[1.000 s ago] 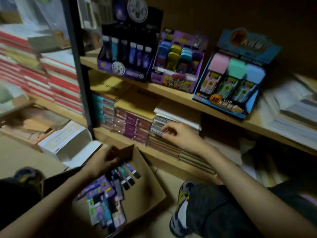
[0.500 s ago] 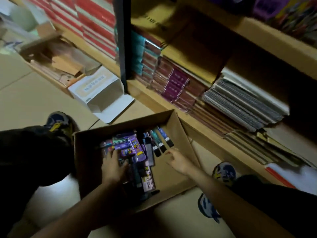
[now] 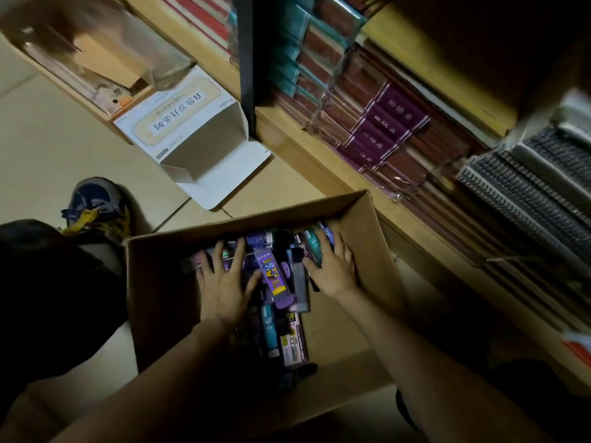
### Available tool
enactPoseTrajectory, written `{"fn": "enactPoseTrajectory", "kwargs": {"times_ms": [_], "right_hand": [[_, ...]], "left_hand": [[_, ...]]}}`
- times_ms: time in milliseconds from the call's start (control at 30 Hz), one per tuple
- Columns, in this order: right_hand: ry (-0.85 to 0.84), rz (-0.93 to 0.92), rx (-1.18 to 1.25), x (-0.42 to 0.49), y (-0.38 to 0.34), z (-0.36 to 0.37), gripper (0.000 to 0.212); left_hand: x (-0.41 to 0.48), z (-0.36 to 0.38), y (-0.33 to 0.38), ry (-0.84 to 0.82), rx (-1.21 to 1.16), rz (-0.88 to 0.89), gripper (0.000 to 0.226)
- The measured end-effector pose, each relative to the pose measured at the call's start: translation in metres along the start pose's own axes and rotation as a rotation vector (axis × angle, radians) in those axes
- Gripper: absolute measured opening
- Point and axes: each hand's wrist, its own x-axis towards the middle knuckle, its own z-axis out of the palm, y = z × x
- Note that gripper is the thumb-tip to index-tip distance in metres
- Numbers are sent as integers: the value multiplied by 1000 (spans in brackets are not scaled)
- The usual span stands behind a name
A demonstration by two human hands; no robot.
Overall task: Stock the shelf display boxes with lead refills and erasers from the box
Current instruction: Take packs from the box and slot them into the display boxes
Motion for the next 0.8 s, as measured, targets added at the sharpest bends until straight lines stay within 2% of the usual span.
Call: {"fn": "enactPoseTrajectory", "kwargs": {"times_ms": [200,433,533,633,700,800], "right_hand": [[68,17,51,-29,-2,34,65],[129,34,146,-55,3,41,64],[155,38,194,-60,1,41,65],[236,110,243,-59,0,41,77],[259,216,269,-58,-2,41,85],[235,349,333,-54,-6,41,88]], "left_hand": [[-26,10,8,-49,-26,5,70],[-61,17,9,-95,-15,32,63],[-64,9,4,-9,-84,46,52],[-45,-4,-11,160,-231,-121,49],[-26,-14,-22,119,-379,-302,54],[-5,-21,-30,57,-451,-352,50]]}}
